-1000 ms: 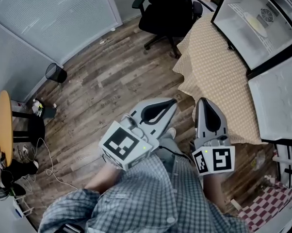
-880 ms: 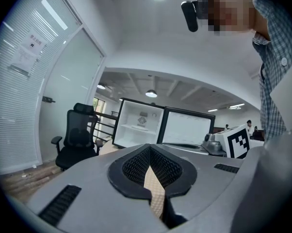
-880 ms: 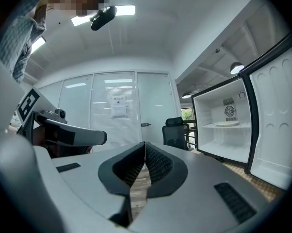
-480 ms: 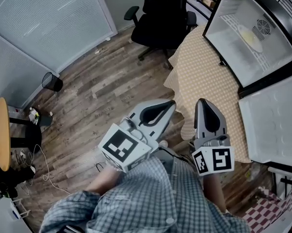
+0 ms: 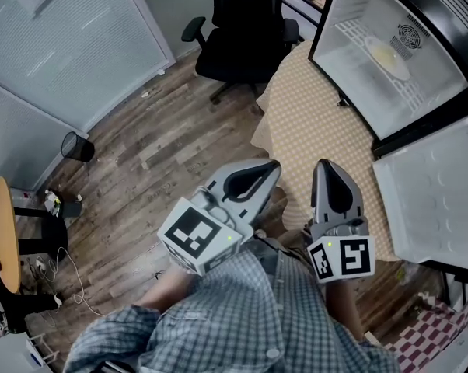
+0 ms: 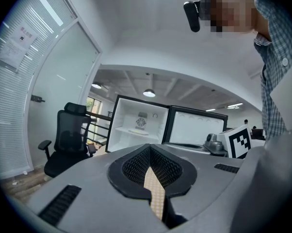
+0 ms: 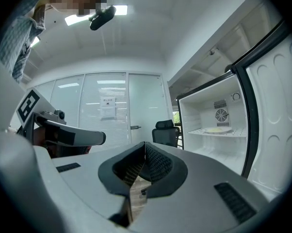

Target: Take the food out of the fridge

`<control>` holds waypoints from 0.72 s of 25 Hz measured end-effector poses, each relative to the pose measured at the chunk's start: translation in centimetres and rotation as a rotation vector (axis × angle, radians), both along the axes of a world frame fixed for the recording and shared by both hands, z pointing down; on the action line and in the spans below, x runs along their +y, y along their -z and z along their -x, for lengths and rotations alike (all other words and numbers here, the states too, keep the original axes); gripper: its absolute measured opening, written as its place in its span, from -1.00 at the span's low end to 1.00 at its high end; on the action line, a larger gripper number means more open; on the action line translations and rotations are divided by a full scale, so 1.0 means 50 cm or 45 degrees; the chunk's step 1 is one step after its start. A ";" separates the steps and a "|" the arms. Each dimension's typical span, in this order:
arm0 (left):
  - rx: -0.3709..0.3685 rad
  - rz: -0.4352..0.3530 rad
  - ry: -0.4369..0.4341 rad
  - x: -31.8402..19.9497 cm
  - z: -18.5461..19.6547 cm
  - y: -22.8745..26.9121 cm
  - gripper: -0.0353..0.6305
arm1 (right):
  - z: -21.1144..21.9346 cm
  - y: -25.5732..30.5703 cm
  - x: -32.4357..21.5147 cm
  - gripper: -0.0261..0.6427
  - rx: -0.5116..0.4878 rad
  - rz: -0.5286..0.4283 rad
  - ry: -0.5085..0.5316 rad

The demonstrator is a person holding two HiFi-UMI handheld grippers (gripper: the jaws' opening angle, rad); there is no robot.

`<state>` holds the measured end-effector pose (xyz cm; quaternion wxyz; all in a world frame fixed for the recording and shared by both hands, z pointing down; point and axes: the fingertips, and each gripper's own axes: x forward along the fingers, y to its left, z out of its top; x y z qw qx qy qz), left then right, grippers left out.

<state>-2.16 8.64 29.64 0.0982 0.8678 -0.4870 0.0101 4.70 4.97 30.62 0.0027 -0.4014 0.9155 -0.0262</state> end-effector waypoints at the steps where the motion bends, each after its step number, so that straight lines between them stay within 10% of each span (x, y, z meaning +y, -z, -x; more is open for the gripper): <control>1: 0.001 -0.003 -0.014 -0.007 -0.002 -0.001 -0.88 | -0.004 -0.002 -0.006 -0.89 0.000 0.004 -0.014; 18: 0.029 0.042 -0.318 -0.235 -0.019 -0.012 -0.88 | -0.049 -0.015 -0.193 -0.89 0.003 0.070 -0.342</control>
